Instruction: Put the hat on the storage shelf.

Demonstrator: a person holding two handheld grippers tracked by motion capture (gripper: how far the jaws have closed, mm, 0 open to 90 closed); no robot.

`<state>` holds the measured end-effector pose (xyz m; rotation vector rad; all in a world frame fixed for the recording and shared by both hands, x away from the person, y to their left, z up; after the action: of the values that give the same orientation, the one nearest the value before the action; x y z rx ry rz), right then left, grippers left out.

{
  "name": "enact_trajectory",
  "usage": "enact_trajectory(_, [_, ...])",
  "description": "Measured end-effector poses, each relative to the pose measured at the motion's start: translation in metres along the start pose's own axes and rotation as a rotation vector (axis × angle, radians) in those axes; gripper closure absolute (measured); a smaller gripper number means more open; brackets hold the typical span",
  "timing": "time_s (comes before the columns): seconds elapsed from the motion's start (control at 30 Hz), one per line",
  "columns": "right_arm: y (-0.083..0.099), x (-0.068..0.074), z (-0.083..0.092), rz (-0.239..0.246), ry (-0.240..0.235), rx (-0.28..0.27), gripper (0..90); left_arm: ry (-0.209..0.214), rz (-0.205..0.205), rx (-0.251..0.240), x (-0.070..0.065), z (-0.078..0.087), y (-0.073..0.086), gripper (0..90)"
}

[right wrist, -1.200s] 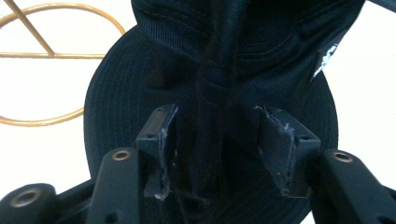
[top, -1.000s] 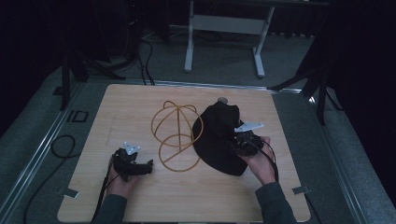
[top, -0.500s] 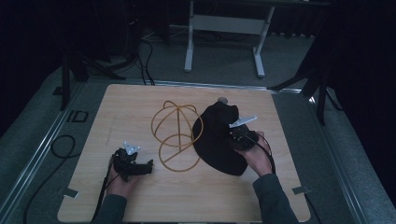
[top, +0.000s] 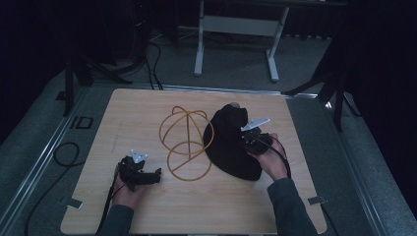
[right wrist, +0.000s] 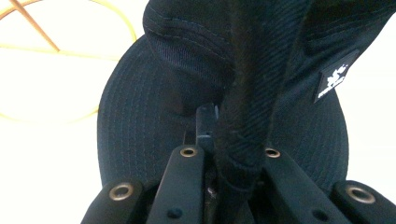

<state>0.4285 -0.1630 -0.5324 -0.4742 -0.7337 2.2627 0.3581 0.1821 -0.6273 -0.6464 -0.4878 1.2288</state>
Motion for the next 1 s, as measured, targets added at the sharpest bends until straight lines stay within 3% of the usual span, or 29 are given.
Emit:
enact_trajectory(0.37, [-0.022, 0.002, 0.006, 0.044, 0.003, -0.022, 87.1, 0.0, -0.002, 0.001, 0.0, 0.0, 0.0, 0.3])
enact_trajectory(1.0, [-0.053, -0.002, 0.017, 0.089, -0.055, -0.048, 87.9, -0.001, 0.0, -0.001, 0.0, 0.0, 0.0, 0.3])
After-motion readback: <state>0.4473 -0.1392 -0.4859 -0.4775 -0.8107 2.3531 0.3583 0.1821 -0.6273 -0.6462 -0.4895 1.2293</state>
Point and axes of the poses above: each handheld gripper's, and its own axes: z roughly backward along the jaws, y roughly out of its underside, x roughly to its left, the point moved 8 cm from there along -z, roughly forward along the jaws, and after that the axes turned 1 degree about z, right-handed, at the moved point
